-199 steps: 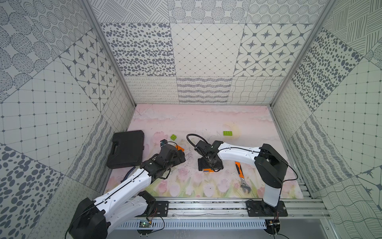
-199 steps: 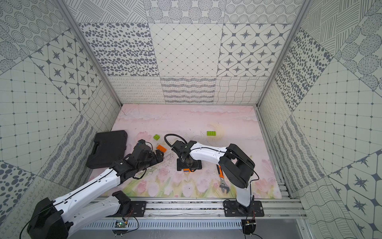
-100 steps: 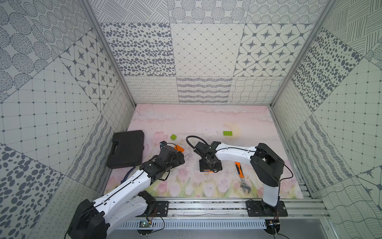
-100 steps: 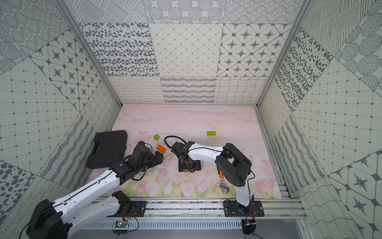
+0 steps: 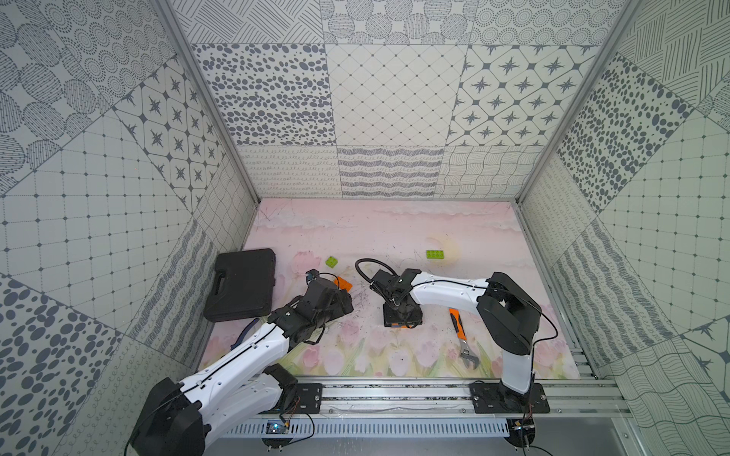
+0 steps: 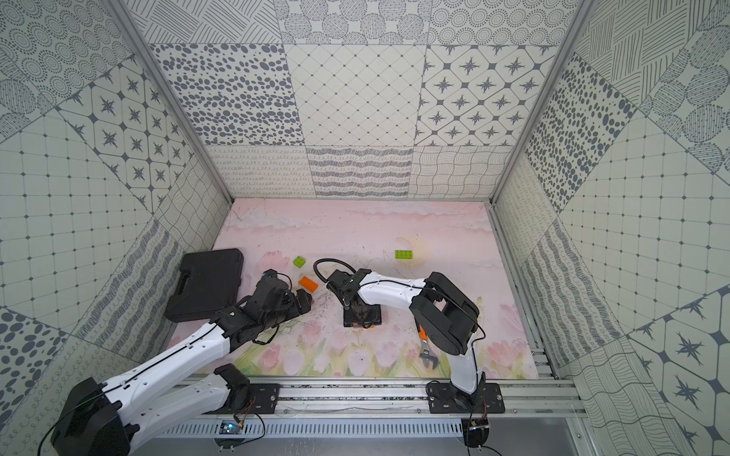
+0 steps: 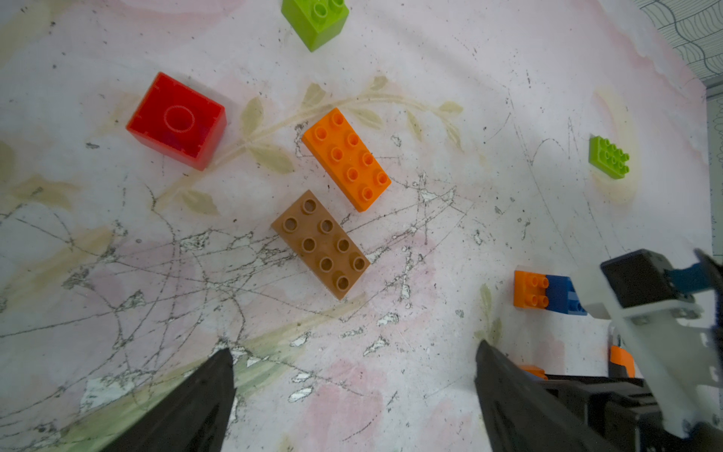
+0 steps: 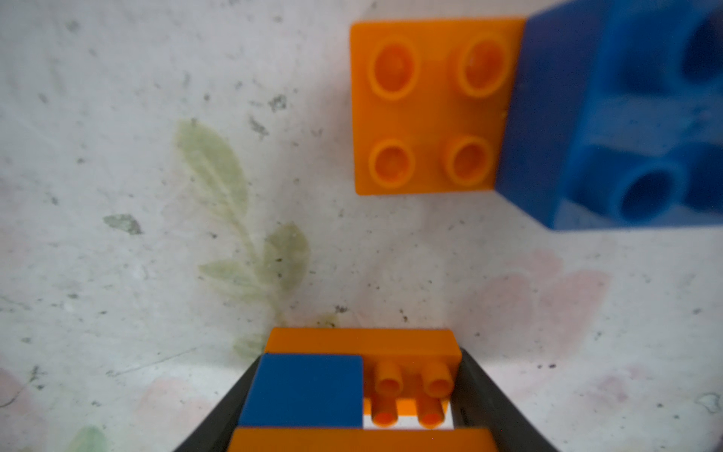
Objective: Assemble the number 5 with lego
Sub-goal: Pick up the lego brick from the center of the board, then assemble the lego brick with the lego brick.
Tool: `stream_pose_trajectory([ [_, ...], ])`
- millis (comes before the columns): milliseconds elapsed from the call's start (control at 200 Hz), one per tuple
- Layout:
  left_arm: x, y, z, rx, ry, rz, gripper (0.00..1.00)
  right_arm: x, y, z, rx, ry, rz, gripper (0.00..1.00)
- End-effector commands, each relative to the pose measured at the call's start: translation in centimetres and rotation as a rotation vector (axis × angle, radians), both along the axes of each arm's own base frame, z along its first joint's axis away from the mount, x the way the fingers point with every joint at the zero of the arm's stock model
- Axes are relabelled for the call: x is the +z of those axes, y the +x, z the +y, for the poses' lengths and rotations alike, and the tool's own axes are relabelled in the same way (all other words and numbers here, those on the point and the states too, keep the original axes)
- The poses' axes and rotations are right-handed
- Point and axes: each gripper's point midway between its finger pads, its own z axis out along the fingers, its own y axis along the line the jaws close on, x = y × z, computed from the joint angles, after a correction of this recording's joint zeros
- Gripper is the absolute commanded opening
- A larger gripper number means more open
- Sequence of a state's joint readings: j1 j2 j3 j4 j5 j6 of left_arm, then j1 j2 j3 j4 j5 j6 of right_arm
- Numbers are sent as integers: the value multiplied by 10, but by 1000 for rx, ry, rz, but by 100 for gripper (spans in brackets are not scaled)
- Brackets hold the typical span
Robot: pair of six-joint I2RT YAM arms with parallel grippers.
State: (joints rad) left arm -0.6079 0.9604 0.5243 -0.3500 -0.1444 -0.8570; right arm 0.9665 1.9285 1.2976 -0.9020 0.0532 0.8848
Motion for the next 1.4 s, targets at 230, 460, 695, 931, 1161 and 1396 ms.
stream_pose_trajectory([
  [230, 10, 20, -28, -66, -53, 1, 99, 59, 28, -11, 39, 88, -133, 62],
  [460, 14, 38, -66, -169, -117, 24, 99, 77, 66, -30, 1, 129, -157, 63],
  [695, 15, 51, -89, -219, -155, 39, 99, 67, 87, -30, 5, 121, -118, 63],
  [931, 12, 53, -97, -241, -167, 61, 99, 58, 88, -26, 18, 106, -80, 64],
  [1161, 4, 49, -95, -233, -169, 82, 99, 45, 85, -28, 29, 76, -46, 65],
  [1396, 3, 50, -96, -230, -169, 87, 99, 37, 85, -25, 37, 74, -31, 65],
])
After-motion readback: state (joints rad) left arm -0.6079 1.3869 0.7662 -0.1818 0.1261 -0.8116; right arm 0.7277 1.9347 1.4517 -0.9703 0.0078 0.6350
